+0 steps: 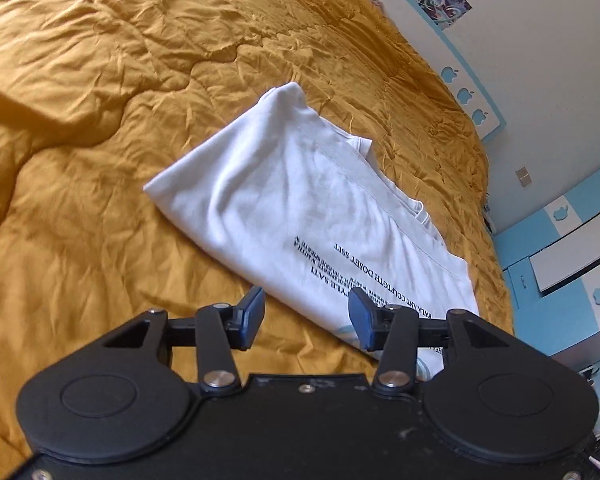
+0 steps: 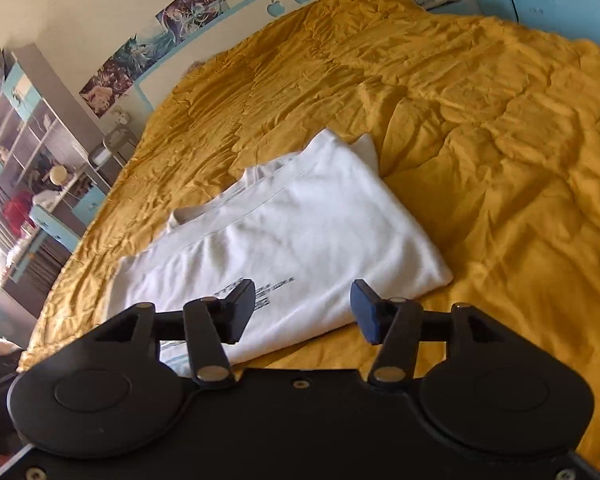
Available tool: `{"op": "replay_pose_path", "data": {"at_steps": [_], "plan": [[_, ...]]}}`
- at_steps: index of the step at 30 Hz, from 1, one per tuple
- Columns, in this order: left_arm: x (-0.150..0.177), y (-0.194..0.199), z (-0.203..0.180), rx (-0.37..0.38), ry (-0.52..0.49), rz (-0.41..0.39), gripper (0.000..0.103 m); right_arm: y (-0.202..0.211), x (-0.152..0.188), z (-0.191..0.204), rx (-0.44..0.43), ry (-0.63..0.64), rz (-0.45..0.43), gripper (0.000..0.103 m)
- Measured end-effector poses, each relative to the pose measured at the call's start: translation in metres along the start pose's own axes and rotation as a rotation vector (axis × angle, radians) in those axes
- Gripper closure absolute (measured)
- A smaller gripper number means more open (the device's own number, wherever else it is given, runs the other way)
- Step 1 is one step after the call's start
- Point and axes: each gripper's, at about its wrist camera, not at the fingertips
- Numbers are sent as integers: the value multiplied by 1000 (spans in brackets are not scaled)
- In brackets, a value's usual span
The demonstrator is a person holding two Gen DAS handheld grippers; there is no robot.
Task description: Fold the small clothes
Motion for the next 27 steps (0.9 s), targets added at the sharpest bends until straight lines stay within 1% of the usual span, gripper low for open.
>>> {"op": "replay_pose_path", "data": {"at_steps": [1, 3, 4, 6, 8, 12, 14, 19, 22, 25, 27], "plan": [[5, -1, 5, -1, 28, 8, 54, 3, 8, -6, -37, -96, -17, 49], [12, -8, 22, 3, 120, 32, 54, 5, 24, -15, -84, -214, -40, 49], [14, -12, 29, 11, 164, 36, 55, 3, 32, -18, -89, -251, -38, 49], [14, -19, 43, 39, 253, 17, 54, -3, 41, -22, -74, -278, -17, 48], [9, -25, 51, 53, 310, -8, 54, -7, 44, -28, -60, -324, -13, 48], [-6, -38, 58, 44, 406, -30, 54, -13, 43, -45, -58, -438, -60, 49], [-12, -45, 63, 47, 455, -44, 54, -20, 39, -50, -41, -467, -69, 49], [-22, -60, 65, 44, 501, -83, 54, -36, 30, -60, -13, -521, -118, 49], [-26, -64, 66, 63, 528, -109, 54, -46, 24, -68, -17, -577, -160, 47], [-27, -70, 69, 102, 560, -125, 55, -56, 16, -75, -14, -622, -193, 45], [-28, -72, 71, 126, 562, -131, 63, -60, 14, -75, -17, -626, -211, 45]]}}
Point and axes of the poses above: each gripper's, at about its wrist camera, not at the fingertips, and y roughly against the way its jaws point, z to its left, x to its underside, and after that the axes turned 11 degrees about -x, right-handed
